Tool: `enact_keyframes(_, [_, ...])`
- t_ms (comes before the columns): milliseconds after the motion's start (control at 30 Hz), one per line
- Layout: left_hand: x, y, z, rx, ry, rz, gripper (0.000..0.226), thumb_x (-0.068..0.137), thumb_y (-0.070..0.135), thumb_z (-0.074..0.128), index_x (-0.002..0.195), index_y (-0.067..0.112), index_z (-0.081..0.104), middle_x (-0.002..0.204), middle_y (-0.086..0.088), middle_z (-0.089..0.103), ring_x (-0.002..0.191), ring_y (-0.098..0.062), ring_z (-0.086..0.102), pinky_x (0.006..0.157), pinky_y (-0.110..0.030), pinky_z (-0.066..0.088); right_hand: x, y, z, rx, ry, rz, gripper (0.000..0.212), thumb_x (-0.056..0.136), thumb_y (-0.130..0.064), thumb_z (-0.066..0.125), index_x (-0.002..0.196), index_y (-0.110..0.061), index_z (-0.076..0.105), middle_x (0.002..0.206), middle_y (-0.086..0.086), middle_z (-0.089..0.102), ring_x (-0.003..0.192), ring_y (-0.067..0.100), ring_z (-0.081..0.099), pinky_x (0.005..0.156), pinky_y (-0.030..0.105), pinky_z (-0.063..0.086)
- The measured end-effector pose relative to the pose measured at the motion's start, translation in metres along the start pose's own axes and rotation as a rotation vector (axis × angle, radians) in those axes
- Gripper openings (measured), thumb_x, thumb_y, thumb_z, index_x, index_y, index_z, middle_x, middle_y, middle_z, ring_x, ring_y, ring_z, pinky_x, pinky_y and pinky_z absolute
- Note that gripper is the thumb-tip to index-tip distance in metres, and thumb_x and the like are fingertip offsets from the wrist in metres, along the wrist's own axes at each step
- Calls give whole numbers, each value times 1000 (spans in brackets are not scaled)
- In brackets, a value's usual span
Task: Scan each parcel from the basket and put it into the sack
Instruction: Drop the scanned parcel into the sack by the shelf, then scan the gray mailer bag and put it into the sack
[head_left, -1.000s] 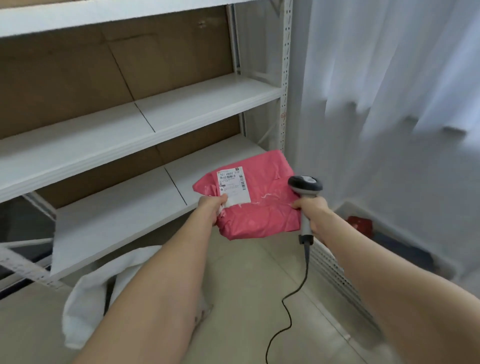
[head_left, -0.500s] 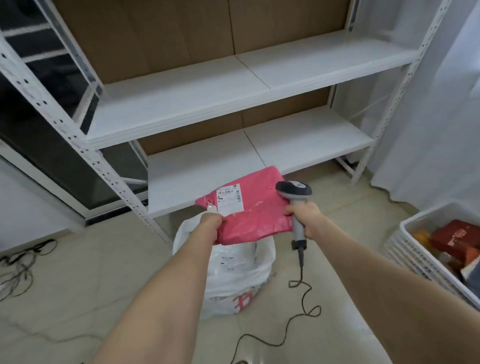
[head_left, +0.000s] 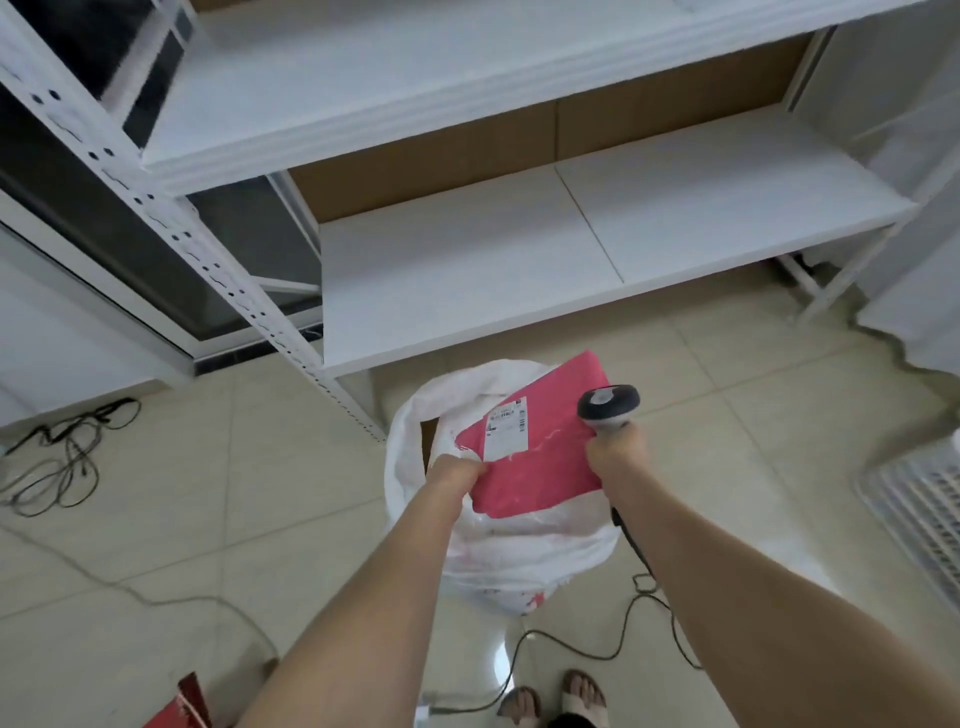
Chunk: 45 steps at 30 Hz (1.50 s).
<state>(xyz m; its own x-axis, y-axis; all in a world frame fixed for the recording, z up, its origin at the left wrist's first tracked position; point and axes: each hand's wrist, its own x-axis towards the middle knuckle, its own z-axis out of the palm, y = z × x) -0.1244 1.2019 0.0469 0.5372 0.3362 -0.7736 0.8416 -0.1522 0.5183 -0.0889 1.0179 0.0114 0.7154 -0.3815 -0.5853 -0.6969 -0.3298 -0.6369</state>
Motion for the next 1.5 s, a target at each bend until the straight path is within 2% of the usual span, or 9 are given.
enact_keyframes(100, [42, -13, 8, -32, -32, -26, 17, 90, 14, 62, 105, 11, 53, 92, -3, 57, 90, -20, 51, 77, -31, 43, 17, 7, 40, -16, -18, -59, 47, 72, -19, 49, 116, -33, 56, 92, -9, 64, 79, 21, 65, 67, 34, 53])
enact_keyframes(233, [94, -30, 12, -59, 1, -41, 32, 85, 5, 61, 116, 4, 58, 110, -17, 64, 97, -28, 60, 81, -37, 50, 39, 14, 104, -102, -139, -9, 34, 86, -19, 50, 120, -15, 55, 119, 12, 56, 101, 33, 58, 84, 37, 49])
enact_keyframes(400, [147, -46, 13, 23, 45, -74, 33, 87, 19, 65, 115, 4, 54, 110, -13, 58, 108, -32, 54, 98, -42, 45, 67, 43, 170, -160, -347, 36, 20, 87, -9, 51, 105, -5, 58, 94, 10, 60, 93, 29, 61, 78, 36, 53])
enact_keyframes(500, [167, -54, 12, 51, 50, -68, 34, 84, 12, 65, 115, 0, 56, 101, -16, 60, 96, -29, 57, 88, -37, 48, 69, 50, 175, -89, -459, 92, 5, 89, -2, 58, 91, -6, 56, 79, 6, 54, 69, 18, 53, 58, 24, 43])
enact_keyframes(600, [165, -50, 11, 44, 47, -61, 13, 85, 2, 60, 97, 4, 58, 92, -14, 56, 85, -25, 54, 78, -34, 47, 69, 54, 159, -18, -452, 122, 20, 83, 5, 62, 71, -8, 53, 67, 3, 52, 57, 12, 49, 50, 20, 39])
enact_keyframes(767, [121, -8, 21, 121, 15, -21, 6, 87, 2, 55, 83, 6, 53, 69, -6, 47, 58, -16, 45, 58, -27, 42, 52, 35, 94, 183, -342, 179, 14, 70, 5, 58, 61, -5, 53, 66, 15, 56, 62, 27, 55, 57, 30, 43])
enact_keyframes(1000, [16, 90, 77, 212, -116, 181, 8, 90, 3, 52, 86, 7, 58, 70, -8, 47, 58, -19, 44, 70, -32, 45, -12, -1, -52, 574, -170, 137, 18, 82, 6, 56, 70, -6, 53, 56, 9, 54, 46, 16, 47, 47, 23, 40])
enact_keyframes(1233, [-95, 144, 183, 291, -300, 374, 28, 91, 11, 53, 118, 9, 59, 117, -9, 54, 83, -21, 51, 75, -31, 49, -56, 13, -199, 871, 29, 106, 14, 87, -2, 62, 78, -8, 53, 61, 9, 53, 50, 16, 47, 52, 26, 38])
enact_keyframes(1500, [-211, 160, 334, 376, -414, 520, 28, 91, 8, 53, 117, 9, 62, 123, -13, 55, 94, -25, 49, 75, -31, 46, -50, 86, -352, 1136, 191, 207, 10, 86, -14, 68, 85, -13, 59, 65, 2, 57, 59, 13, 53, 66, 29, 43])
